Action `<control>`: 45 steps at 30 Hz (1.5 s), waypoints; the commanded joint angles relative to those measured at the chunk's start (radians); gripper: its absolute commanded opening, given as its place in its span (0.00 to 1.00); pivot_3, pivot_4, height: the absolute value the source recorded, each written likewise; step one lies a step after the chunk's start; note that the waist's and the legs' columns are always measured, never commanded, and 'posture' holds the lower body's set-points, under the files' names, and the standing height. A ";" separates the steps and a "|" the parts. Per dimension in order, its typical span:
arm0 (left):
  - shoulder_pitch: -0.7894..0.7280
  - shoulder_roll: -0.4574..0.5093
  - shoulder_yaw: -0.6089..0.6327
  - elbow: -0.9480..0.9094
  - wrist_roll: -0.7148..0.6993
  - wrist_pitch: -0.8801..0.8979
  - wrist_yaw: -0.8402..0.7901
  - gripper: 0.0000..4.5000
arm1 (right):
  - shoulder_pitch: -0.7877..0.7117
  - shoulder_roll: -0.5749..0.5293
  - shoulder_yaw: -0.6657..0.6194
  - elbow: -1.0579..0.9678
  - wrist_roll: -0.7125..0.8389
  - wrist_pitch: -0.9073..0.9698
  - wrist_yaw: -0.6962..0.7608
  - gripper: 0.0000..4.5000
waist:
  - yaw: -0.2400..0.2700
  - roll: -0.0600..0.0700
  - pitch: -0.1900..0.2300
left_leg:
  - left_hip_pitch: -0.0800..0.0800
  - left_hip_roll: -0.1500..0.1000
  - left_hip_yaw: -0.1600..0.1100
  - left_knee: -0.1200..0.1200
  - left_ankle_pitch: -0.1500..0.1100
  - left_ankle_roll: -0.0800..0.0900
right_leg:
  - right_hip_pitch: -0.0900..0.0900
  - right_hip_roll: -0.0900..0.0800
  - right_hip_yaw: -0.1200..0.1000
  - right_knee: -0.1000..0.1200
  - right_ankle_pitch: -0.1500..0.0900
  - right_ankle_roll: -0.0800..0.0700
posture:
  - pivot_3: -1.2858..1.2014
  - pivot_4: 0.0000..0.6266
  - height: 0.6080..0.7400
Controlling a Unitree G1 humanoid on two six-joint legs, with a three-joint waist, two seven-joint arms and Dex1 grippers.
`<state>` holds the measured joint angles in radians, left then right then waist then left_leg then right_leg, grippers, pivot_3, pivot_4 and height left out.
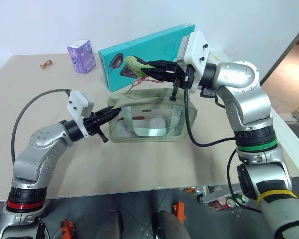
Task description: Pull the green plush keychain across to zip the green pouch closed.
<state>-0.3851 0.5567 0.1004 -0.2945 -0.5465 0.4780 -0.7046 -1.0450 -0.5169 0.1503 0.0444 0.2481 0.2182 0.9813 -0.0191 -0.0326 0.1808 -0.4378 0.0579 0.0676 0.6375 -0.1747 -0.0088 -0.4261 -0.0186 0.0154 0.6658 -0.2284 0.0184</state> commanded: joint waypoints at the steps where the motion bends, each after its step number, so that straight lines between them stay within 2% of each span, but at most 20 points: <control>1: 0.000 0.004 0.006 0.009 0.015 0.000 0.009 0.00 | -0.055 -0.035 -0.079 0.004 0.006 -0.041 -0.007 0.01 | 0.000 0.000 0.000 | 0.000 0.000 0.000 0.000 0.000 0.000 | 0.000 0.000 0.000 0.000 0.000 0.000 | 0.52 0.24 1.00; 12: -0.012 -0.018 0.022 0.006 -0.043 0.079 0.049 0.00 | -0.131 -0.059 -0.104 0.089 -0.004 -0.110 -0.029 0.01 | -0.001 0.000 0.000 | 0.000 0.000 0.000 -0.001 0.000 0.000 | 0.000 0.000 0.000 0.000 0.000 0.000 | 0.52 0.24 1.00; 29: -0.036 -0.011 0.031 0.022 -0.043 0.108 0.083 0.00 | -0.030 -0.144 -0.130 0.124 -0.023 -0.120 -0.037 0.01 | 0.000 0.000 0.000 | 0.000 0.000 0.000 -0.001 0.000 0.000 | -0.001 0.000 0.000 0.000 -0.001 0.000 | 0.52 0.24 1.00; 39: -0.030 0.002 0.031 -0.001 -0.018 0.090 0.065 0.00 | 0.123 -0.302 -0.173 0.322 -0.118 -0.246 -0.047 0.01 | 0.000 0.000 0.000 | 0.000 -0.001 0.001 -0.001 0.000 0.000 | 0.000 -0.001 0.001 -0.001 -0.001 0.000 | 0.52 0.24 1.00; 45: -0.031 0.007 0.030 -0.005 -0.012 0.089 0.059 0.00 | 0.166 -0.398 -0.142 0.505 -0.252 -0.385 -0.107 0.01 | -0.005 0.001 0.001 | 0.001 -0.001 0.002 -0.002 0.000 0.000 | -0.001 0.001 0.003 -0.001 -0.001 0.000 | 0.52 0.24 1.00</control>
<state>-0.4198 0.5413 0.1107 -0.2855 -0.5692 0.5740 -0.6457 -0.8722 -0.8624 0.0354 0.5028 0.0465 -0.1264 0.9207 -0.0237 -0.0317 0.1815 -0.4368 0.0573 0.0694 0.6357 -0.1747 -0.0087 -0.4269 -0.0181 0.0181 0.6653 -0.2292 0.0186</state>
